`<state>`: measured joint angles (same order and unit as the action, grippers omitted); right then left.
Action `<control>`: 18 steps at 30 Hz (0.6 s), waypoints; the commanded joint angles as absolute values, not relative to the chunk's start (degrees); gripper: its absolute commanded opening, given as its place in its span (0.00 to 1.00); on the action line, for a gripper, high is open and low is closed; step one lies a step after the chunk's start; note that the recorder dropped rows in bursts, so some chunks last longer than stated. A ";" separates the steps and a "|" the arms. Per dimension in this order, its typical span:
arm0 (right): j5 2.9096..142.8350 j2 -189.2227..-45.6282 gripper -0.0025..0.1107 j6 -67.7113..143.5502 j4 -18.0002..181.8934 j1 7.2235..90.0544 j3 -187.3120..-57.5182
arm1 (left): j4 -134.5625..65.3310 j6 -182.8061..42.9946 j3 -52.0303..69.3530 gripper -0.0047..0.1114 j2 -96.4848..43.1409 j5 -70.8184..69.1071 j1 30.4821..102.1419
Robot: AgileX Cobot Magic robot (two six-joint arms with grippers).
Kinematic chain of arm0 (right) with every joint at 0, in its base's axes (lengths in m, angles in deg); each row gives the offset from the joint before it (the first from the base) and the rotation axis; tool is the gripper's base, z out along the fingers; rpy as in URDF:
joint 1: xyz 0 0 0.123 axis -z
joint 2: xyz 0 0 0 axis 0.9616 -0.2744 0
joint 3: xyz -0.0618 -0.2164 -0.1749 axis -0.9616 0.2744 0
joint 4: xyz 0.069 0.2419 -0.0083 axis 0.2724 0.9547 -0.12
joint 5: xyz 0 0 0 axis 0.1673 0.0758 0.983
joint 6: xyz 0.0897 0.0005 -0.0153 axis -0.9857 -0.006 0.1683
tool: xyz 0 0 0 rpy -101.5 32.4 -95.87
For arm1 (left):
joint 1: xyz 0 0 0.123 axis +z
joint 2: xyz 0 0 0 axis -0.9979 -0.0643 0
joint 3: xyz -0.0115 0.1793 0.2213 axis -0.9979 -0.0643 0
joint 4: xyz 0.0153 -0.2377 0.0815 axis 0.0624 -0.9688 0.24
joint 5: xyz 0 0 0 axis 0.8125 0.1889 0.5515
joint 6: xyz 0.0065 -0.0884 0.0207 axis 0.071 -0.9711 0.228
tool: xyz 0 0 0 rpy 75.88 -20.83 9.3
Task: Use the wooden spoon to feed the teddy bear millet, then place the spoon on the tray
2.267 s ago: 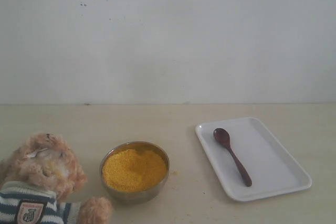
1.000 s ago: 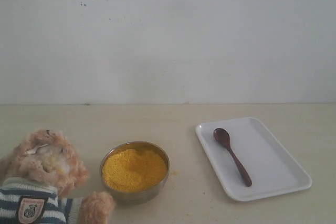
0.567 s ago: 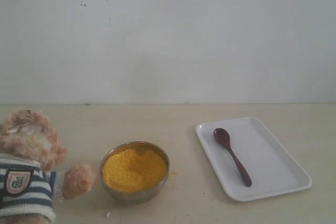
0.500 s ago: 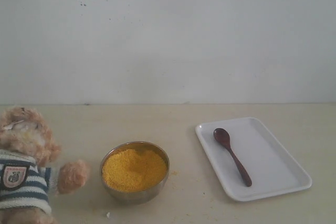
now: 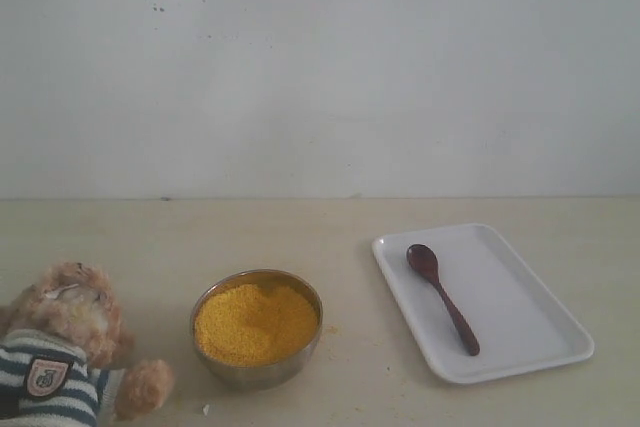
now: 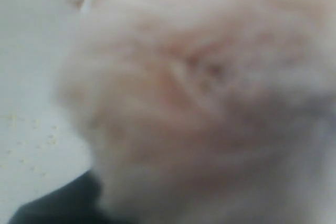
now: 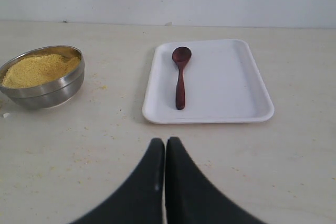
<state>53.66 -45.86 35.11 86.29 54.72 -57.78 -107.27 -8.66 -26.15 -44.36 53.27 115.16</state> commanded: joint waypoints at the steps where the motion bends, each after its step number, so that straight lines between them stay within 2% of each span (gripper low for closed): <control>1: 54.18 -45.63 0.02 34.82 85.90 55.14 -57.52 | -108.03 -7.73 -24.03 0.07 -47.80 52.89 115.28; 4: 54.18 -45.63 0.02 34.82 85.90 55.14 -57.52 | -108.03 -7.73 -22.77 0.14 -49.24 52.77 115.28; 10: 54.18 -45.63 0.02 34.82 85.90 55.14 -57.52 | -106.61 -7.73 -22.35 0.47 -49.33 46.85 115.28; 12: 54.18 -45.63 0.02 34.82 85.90 55.14 -57.52 | -106.73 -8.10 -22.35 0.54 -49.33 45.99 115.28; 14: 54.18 -45.63 0.02 34.82 85.90 55.14 -57.52 | -106.74 -8.10 -22.35 0.58 -49.33 45.12 115.28; 18: 54.18 -45.63 0.02 34.82 85.90 55.14 -57.52 | -106.83 -8.21 -22.35 0.58 -49.33 43.35 115.28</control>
<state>53.66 -45.86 35.11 86.29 54.72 -57.78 -106.45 -8.28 -22.70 -49.40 44.89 115.16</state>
